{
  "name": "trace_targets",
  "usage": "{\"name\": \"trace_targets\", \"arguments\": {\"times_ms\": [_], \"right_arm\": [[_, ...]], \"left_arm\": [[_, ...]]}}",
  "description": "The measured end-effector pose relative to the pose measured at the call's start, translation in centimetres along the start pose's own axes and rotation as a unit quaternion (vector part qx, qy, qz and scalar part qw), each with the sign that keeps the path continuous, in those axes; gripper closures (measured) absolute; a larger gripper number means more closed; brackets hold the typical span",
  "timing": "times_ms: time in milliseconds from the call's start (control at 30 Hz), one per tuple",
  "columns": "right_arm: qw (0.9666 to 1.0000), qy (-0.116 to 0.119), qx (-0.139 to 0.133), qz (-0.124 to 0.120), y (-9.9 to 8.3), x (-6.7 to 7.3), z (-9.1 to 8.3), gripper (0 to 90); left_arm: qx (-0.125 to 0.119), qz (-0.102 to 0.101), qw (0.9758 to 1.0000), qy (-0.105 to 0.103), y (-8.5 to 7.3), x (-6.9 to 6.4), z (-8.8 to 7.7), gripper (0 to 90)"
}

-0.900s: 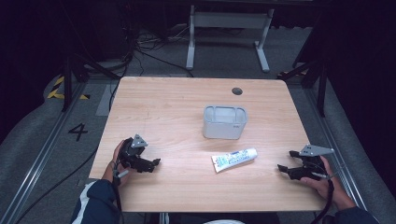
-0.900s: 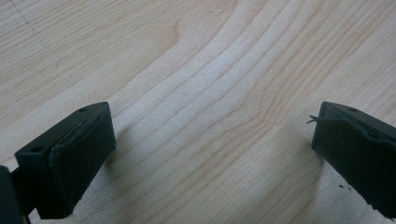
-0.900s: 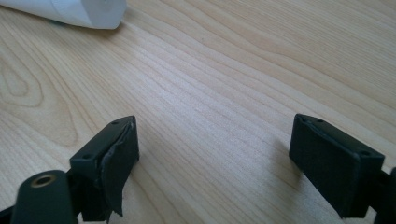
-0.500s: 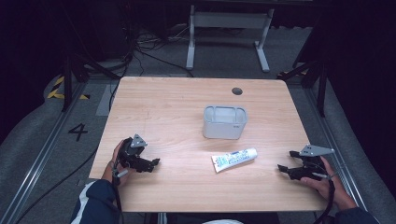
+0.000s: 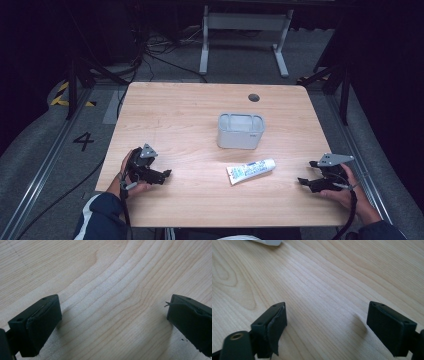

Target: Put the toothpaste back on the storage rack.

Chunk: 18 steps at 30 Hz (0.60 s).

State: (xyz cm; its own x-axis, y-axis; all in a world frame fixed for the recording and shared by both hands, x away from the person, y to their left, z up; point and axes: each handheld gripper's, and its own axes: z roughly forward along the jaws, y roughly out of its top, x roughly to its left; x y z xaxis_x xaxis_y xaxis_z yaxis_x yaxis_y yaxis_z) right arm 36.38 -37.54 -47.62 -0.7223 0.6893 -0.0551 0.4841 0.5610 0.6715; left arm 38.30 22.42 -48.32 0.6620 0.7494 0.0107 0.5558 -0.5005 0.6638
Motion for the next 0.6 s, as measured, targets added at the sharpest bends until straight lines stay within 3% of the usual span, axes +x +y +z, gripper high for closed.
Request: {"name": "trace_targets", "arguments": {"times_ms": [333, 500, 600], "right_arm": [[0.9992, 0.028, -0.003, -0.027, 1.8, 0.7, -0.7, 20.5], [0.997, 0.044, 0.007, -0.063, 3.1, 1.4, -0.9, 23.9], [0.9961, 0.055, 0.004, -0.069, 3.6, 1.6, -1.0, 24.0]], "left_arm": [[0.002, -0.001, 0.9999, -0.011, -0.1, 0.1, -0.1, 0.0], [0.001, -0.002, 0.9999, -0.011, -0.2, 0.1, -0.1, 0.1], [0.001, -0.001, 0.9999, -0.011, -0.2, 0.1, -0.1, 0.1]]}}
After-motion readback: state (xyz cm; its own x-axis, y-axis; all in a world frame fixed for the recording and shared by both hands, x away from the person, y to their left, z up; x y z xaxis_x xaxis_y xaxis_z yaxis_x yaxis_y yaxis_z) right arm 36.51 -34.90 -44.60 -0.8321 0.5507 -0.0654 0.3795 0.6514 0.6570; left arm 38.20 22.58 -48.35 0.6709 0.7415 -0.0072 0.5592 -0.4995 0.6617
